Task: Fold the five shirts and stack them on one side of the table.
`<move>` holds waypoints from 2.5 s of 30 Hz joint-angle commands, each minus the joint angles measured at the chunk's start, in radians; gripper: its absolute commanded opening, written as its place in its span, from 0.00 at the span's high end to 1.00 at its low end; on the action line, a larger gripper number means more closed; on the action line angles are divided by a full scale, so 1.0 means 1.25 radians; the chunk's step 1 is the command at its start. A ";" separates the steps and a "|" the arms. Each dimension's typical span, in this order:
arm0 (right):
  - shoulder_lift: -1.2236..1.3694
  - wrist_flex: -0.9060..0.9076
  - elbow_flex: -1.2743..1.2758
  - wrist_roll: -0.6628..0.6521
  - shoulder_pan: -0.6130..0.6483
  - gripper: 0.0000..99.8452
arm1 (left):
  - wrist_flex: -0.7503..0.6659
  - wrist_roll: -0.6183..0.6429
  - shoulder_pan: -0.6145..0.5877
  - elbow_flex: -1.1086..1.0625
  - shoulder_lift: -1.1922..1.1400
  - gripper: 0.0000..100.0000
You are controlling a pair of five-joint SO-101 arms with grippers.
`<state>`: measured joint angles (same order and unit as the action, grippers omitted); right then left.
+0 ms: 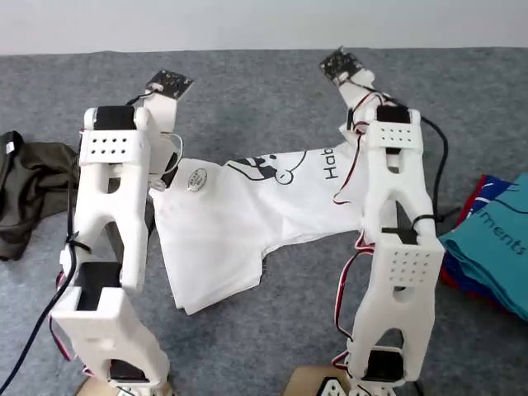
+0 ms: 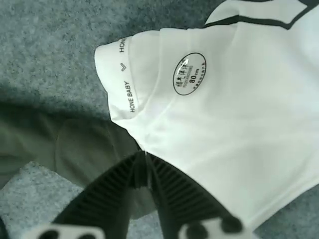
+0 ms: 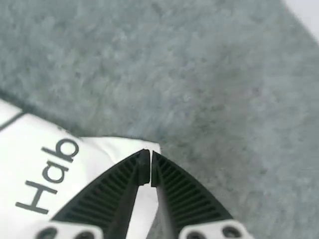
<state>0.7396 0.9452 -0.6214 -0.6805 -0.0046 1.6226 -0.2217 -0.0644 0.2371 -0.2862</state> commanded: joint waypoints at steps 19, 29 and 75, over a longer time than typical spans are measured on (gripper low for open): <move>-0.009 0.202 -0.047 0.324 0.057 0.99 | -0.158 0.153 0.086 0.053 -0.199 1.00; 0.082 0.107 -0.047 0.273 0.001 0.99 | -0.060 0.155 0.018 0.199 -0.323 1.00; 0.143 0.223 -0.266 0.226 0.010 0.99 | -0.007 0.152 -0.007 0.532 -0.547 1.00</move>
<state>0.9221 1.2290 -0.9068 -0.3828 0.0245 1.5766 -0.0376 -0.0399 0.8170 -0.9582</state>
